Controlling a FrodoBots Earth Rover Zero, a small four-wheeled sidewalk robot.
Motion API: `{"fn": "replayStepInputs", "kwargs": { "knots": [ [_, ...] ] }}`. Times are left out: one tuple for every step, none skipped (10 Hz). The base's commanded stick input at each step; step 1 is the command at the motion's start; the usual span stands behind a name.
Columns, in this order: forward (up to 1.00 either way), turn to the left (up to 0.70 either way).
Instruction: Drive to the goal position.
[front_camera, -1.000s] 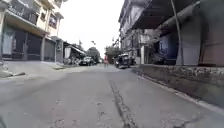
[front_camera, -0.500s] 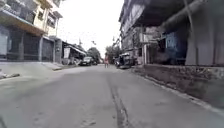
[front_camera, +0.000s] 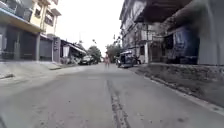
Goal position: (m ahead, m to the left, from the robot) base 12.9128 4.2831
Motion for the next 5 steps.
{"fn": "replayStepInputs", "kwargs": {
  "knots": [
    [1.00,0.00],
    [1.00,0.00],
    [1.00,0.00],
    [1.00,0.00],
    [1.00,0.00]
  ]
}}
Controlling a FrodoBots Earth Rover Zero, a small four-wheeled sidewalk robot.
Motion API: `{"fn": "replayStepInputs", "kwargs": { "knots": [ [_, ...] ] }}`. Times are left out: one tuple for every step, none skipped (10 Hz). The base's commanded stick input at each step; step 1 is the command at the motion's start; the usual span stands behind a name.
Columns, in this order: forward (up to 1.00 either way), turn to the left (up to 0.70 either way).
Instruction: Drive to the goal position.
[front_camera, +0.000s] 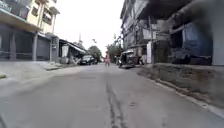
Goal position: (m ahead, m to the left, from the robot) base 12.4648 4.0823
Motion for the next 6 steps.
{"fn": "replayStepInputs", "kwargs": {
  "knots": [
    [1.00,0.00],
    [1.00,0.00],
    [1.00,0.00],
    [1.00,0.00],
    [1.00,0.00],
    [1.00,0.00]
  ]
}}
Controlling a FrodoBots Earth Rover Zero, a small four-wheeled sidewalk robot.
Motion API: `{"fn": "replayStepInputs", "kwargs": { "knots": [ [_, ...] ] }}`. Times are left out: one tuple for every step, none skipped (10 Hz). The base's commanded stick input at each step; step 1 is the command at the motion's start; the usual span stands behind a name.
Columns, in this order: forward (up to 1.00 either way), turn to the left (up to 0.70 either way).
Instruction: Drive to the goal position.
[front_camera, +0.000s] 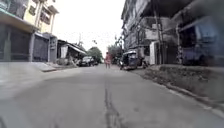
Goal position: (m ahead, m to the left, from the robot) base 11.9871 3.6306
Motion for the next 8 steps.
{"fn": "replayStepInputs", "kwargs": {
  "knots": [
    [1.00,0.00],
    [1.00,0.00],
    [1.00,0.00],
    [1.00,0.00],
    [1.00,0.00],
    [1.00,0.00],
    [1.00,0.03],
    [1.00,0.14]
  ]
}}
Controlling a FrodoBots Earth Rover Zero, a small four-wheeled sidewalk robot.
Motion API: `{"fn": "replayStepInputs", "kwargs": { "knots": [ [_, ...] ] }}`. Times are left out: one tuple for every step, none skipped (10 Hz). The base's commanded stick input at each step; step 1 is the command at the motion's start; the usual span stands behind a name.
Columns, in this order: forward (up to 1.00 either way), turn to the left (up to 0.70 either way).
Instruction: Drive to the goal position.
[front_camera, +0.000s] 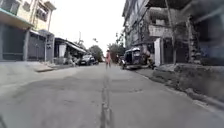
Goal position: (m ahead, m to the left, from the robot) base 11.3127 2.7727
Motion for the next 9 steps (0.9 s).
{"fn": "replayStepInputs", "kwargs": {
  "knots": [
    [1.00,0.29],
    [1.00,0.40],
    [1.00,0.40],
    [1.00,0.40],
    [1.00,0.40],
    [1.00,0.40],
    [1.00,0.15],
    [1.00,0.00],
    [1.00,0.00]
  ]
}}
